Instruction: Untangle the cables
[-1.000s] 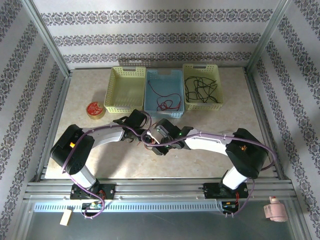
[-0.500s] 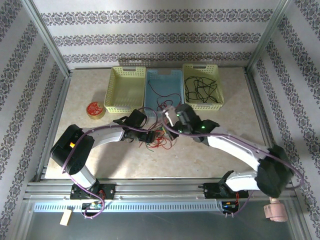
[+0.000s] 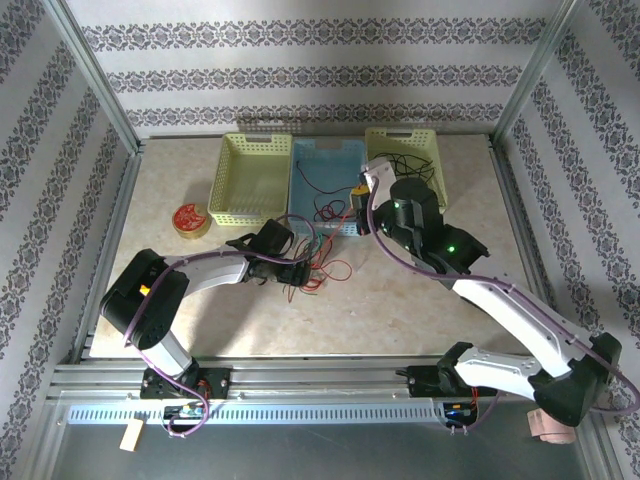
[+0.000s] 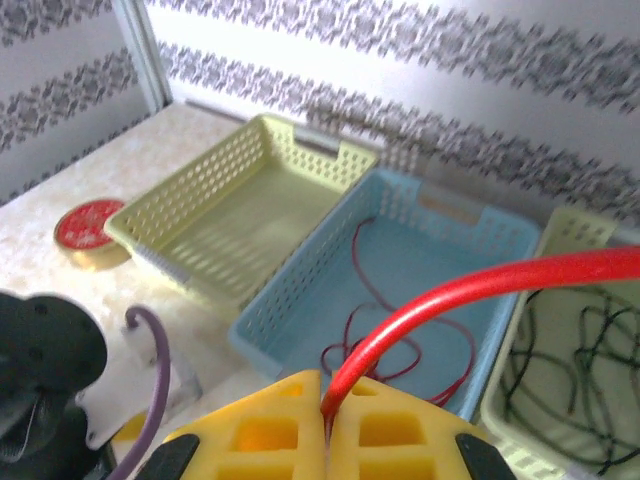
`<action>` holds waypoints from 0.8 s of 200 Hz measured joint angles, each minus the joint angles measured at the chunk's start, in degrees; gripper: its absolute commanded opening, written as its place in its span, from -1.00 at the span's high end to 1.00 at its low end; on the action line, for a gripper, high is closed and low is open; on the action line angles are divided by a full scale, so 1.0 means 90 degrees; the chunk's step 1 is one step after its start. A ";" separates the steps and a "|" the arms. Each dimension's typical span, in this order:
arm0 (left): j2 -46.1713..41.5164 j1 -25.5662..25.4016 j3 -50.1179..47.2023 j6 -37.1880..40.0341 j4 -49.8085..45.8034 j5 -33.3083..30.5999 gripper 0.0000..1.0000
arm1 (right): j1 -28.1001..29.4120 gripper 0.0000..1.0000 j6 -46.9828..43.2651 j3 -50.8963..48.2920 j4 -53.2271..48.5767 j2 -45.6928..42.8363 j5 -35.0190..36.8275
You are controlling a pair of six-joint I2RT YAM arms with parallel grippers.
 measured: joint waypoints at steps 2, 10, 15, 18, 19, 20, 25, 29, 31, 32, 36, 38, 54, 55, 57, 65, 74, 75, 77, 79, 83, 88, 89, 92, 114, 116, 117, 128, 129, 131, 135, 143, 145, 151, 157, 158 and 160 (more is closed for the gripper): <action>0.0000 0.0000 -0.0005 0.0000 0.0007 0.0000 -0.78 | 0.0000 1.00 -0.0010 0.0022 0.0000 -0.0005 0.0022; -0.0005 0.0000 -0.0022 0.0000 0.0034 -0.0002 -0.77 | 0.0000 1.00 -0.0085 0.0141 0.0005 -0.0032 0.0126; -0.0005 0.0000 -0.0027 0.0000 0.0044 -0.0005 -0.78 | 0.0000 1.00 -0.0141 0.0216 0.0005 -0.0041 0.0197; -0.0007 0.0000 -0.0029 -0.0002 0.0051 -0.0005 -0.78 | 0.0000 1.00 -0.0172 0.0257 0.0010 -0.0049 0.0238; -0.0007 0.0000 -0.0029 -0.0002 0.0051 -0.0005 -0.78 | 0.0000 1.00 -0.0199 0.0284 0.0012 -0.0049 0.0257; -0.0007 0.0000 -0.0032 -0.0002 0.0051 -0.0005 -0.78 | 0.0000 1.00 -0.0209 0.0296 0.0010 -0.0049 0.0267; -0.0007 0.0000 -0.0036 -0.0002 0.0058 -0.0005 -0.78 | 0.0002 1.00 -0.0274 0.0374 0.0012 -0.0049 0.0333; -0.0007 0.0000 -0.0036 -0.0002 0.0061 -0.0005 -0.78 | 0.0002 1.00 -0.0338 0.0442 0.0010 -0.0049 0.0396; -0.0007 0.0000 -0.0039 -0.0002 0.0066 -0.0005 -0.78 | 0.0002 1.00 -0.0369 0.0474 0.0019 -0.0049 0.0418; -0.0007 0.0000 -0.0039 -0.0002 0.0066 -0.0005 -0.78 | 0.0002 1.00 -0.0386 0.0486 0.0024 -0.0049 0.0427; -0.0007 0.0000 -0.0041 -0.0005 0.0070 -0.0005 -0.78 | 0.0002 1.00 -0.0442 0.0539 0.0032 -0.0046 0.0478; -0.0007 0.0000 -0.0041 -0.0005 0.0073 -0.0005 -0.78 | 0.0002 1.00 -0.0471 0.0573 0.0046 -0.0046 0.0510; -0.0012 0.0000 -0.0044 -0.0007 0.0080 -0.0005 -0.78 | 0.0002 1.00 -0.0750 0.0857 0.0114 -0.0010 0.0729; -0.0012 0.0000 -0.0044 -0.0010 0.0083 -0.0002 -0.78 | 0.0002 1.00 -0.0758 0.0869 0.0117 -0.0007 0.0736; -0.0012 0.0000 -0.0044 -0.0010 0.0085 -0.0002 -0.78 | 0.0002 1.00 -0.0784 0.0908 0.0129 0.0000 0.0755; -0.0015 0.0000 -0.0046 -0.0012 0.0097 0.0000 -0.78 | 0.0002 1.00 -0.0916 0.1030 0.0187 0.0046 0.0821; -0.0022 0.0000 -0.0046 -0.0015 0.0107 0.0000 -0.78 | 0.0002 1.00 -0.1044 0.1146 0.0231 0.0112 0.0891; -0.0022 0.0000 -0.0049 -0.0015 0.0109 0.0000 -0.78 | 0.0002 1.00 -0.1059 0.1151 0.0236 0.0119 0.0894; -0.0024 0.0000 -0.0051 -0.0015 0.0112 0.0002 -0.78 | 0.0002 1.00 -0.1088 0.1175 0.0248 0.0138 0.0906; -0.0029 0.0000 -0.0056 -0.0015 0.0121 0.0002 -0.78 | 0.0002 1.00 -0.1120 0.1200 0.0260 0.0155 0.0925; -0.0039 0.0000 -0.0068 -0.0015 0.0136 0.0002 -0.78 | 0.0002 1.00 -0.1173 0.1246 0.0262 0.0189 0.0950; -0.0049 0.0000 -0.0085 -0.0015 0.0165 0.0005 -0.78 | 0.0002 1.00 -0.1256 0.1307 0.0289 0.0245 0.0993; -0.0051 0.0000 -0.0087 -0.0015 0.0172 0.0005 -0.78 | 0.0002 1.00 -0.1273 0.1326 0.0289 0.0260 0.1005; -0.0056 0.0000 -0.0100 -0.0017 0.0189 0.0005 -0.78 | 0.0002 1.00 -0.1314 0.1362 0.0294 0.0294 0.1027; -0.0090 0.0000 -0.0155 -0.0019 0.0304 0.0034 -0.77 | 0.0002 1.00 -0.1605 0.1683 0.0296 0.0568 0.1129; -0.0092 0.0000 -0.0163 -0.0022 0.0323 0.0039 -0.77 | 0.0002 1.00 -0.1617 0.1702 0.0296 0.0585 0.1129; -0.0092 0.0000 -0.0168 -0.0022 0.0330 0.0044 -0.77 | 0.0002 1.00 -0.1630 0.1719 0.0296 0.0600 0.1134; -0.0092 0.0000 -0.0185 -0.0034 0.0415 0.0068 -0.76 | 0.0002 1.00 -0.1753 0.1843 0.0296 0.0692 0.1161; -0.0092 0.0000 -0.0185 -0.0036 0.0420 0.0070 -0.76 | 0.0002 1.00 -0.1758 0.1851 0.0296 0.0697 0.1163; -0.0092 0.0000 -0.0185 -0.0039 0.0430 0.0075 -0.76 | 0.0002 1.00 -0.1775 0.1868 0.0294 0.0709 0.1168; -0.0092 0.0000 -0.0187 -0.0044 0.0459 0.0085 -0.76 | 0.0002 1.00 -0.1804 0.1904 0.0296 0.0729 0.1175; -0.0092 0.0000 -0.0192 -0.0061 0.0520 0.0112 -0.76 | 0.0002 1.00 -0.1875 0.1974 0.0291 0.0760 0.1178; -0.0092 0.0000 -0.0192 -0.0063 0.0537 0.0124 -0.76 | 0.0002 1.00 -0.1894 0.1991 0.0294 0.0765 0.1178; -0.0092 0.0000 -0.0192 -0.0066 0.0568 0.0136 -0.76 | 0.0002 1.00 -0.1936 0.2045 0.0291 0.0777 0.1178; -0.0092 -0.0002 -0.0192 -0.0073 0.0612 0.0153 -0.76 | 0.0002 1.00 -0.1965 0.2089 0.0289 0.0787 0.1178; -0.0092 -0.0002 -0.0192 -0.0075 0.0622 0.0153 -0.76 | 0.0002 1.00 -0.1965 0.2093 0.0289 0.0787 0.1178; -0.0092 -0.0002 -0.0192 -0.0087 0.0636 0.0158 -0.76 | 0.0002 1.00 -0.1979 0.2108 0.0289 0.0787 0.1178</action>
